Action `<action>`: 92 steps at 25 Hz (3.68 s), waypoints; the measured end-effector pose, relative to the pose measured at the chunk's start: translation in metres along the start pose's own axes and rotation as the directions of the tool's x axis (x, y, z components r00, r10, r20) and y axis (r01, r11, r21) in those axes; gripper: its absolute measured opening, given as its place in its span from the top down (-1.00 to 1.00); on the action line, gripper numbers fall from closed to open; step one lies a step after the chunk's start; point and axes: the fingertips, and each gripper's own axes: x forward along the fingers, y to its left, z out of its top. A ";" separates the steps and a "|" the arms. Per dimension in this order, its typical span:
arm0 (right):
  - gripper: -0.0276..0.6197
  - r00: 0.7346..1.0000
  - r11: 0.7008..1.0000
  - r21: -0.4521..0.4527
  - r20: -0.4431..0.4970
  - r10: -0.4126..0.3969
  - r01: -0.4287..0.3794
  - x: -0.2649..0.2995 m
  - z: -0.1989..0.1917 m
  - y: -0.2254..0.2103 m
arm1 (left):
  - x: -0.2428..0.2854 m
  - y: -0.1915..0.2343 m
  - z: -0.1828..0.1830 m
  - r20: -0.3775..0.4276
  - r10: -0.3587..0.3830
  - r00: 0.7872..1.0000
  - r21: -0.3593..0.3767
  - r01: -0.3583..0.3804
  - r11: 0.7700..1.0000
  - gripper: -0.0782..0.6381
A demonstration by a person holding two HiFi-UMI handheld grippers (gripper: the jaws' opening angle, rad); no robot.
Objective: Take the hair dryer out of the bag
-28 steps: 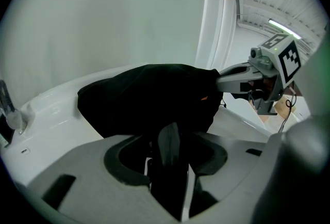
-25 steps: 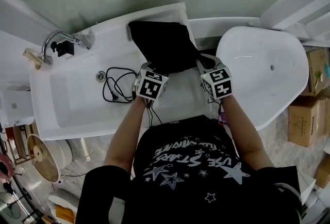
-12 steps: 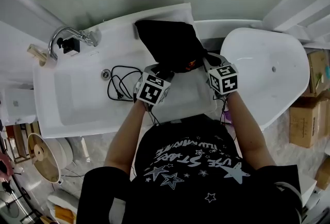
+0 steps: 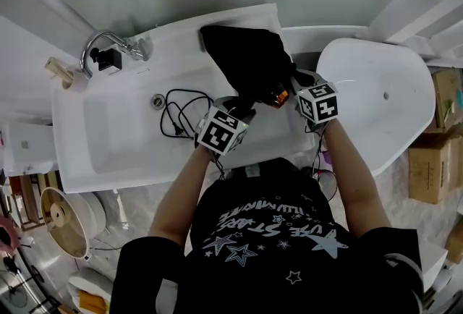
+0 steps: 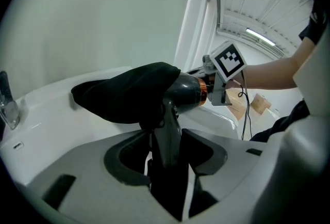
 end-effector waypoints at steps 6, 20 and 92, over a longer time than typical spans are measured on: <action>0.85 1.000 0.999 0.032 -0.017 -0.016 0.016 0.002 0.000 0.006 | -0.015 -0.016 -0.016 0.009 -0.084 0.996 0.044 0.084 0.995 0.20; 0.82 0.996 0.992 0.085 -0.011 -0.088 0.089 -0.004 -0.007 0.019 | -0.040 -0.034 -0.026 0.049 -0.170 0.984 0.043 0.168 0.985 0.20; 0.49 0.993 0.991 0.102 0.069 -0.093 0.086 -0.107 -0.058 0.046 | -0.142 -0.193 -0.035 0.225 -0.321 0.920 0.220 0.273 0.936 0.20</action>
